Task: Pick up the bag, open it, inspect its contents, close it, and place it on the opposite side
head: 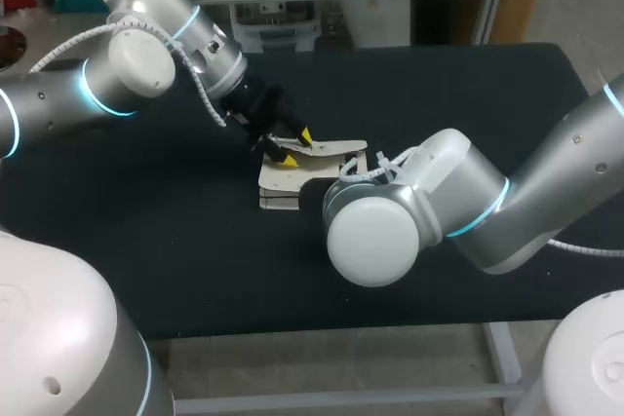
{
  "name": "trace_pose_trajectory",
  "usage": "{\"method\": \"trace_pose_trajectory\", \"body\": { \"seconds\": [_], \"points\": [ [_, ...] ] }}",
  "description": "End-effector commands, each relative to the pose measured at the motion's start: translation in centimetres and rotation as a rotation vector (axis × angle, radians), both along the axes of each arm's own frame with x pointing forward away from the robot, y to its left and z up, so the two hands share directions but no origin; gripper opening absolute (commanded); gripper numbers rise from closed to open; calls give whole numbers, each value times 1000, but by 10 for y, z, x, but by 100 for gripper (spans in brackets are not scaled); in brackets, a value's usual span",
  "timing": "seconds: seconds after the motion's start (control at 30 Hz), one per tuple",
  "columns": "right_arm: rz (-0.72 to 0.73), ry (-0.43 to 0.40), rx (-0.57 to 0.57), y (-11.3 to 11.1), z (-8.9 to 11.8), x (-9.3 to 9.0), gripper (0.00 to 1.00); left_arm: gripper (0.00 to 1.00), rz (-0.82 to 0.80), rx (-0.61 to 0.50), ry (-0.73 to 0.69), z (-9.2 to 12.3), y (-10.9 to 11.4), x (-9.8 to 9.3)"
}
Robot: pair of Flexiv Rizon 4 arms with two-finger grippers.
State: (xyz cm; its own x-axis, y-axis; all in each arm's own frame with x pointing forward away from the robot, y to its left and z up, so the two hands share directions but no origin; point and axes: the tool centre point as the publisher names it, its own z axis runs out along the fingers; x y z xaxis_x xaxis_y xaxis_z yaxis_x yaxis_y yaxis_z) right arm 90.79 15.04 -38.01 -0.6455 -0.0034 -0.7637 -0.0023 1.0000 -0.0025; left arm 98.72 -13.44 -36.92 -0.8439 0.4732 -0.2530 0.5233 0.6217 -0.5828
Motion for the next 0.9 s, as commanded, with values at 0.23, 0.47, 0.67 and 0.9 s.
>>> {"method": "trace_pose_trajectory", "body": {
  "seconds": [0.23, 0.47, 0.67, 0.9],
  "points": [
    [-1, -6, 1, 0, -4, -1, 0, 61, 47, -155, -56, 25, 7, 0],
    [-1, -6, 1, 0, -4, -1, 0, 32, 87, -186, -97, 30, 2, 9],
    [-1, -6, 1, 0, -4, -1, 0, 0, 93, -178, -100, 27, 5, 8],
    [-1, -6, 1, 0, -4, -1, 0, 0, 52, -175, -103, 22, 15, -13]
  ]
}}
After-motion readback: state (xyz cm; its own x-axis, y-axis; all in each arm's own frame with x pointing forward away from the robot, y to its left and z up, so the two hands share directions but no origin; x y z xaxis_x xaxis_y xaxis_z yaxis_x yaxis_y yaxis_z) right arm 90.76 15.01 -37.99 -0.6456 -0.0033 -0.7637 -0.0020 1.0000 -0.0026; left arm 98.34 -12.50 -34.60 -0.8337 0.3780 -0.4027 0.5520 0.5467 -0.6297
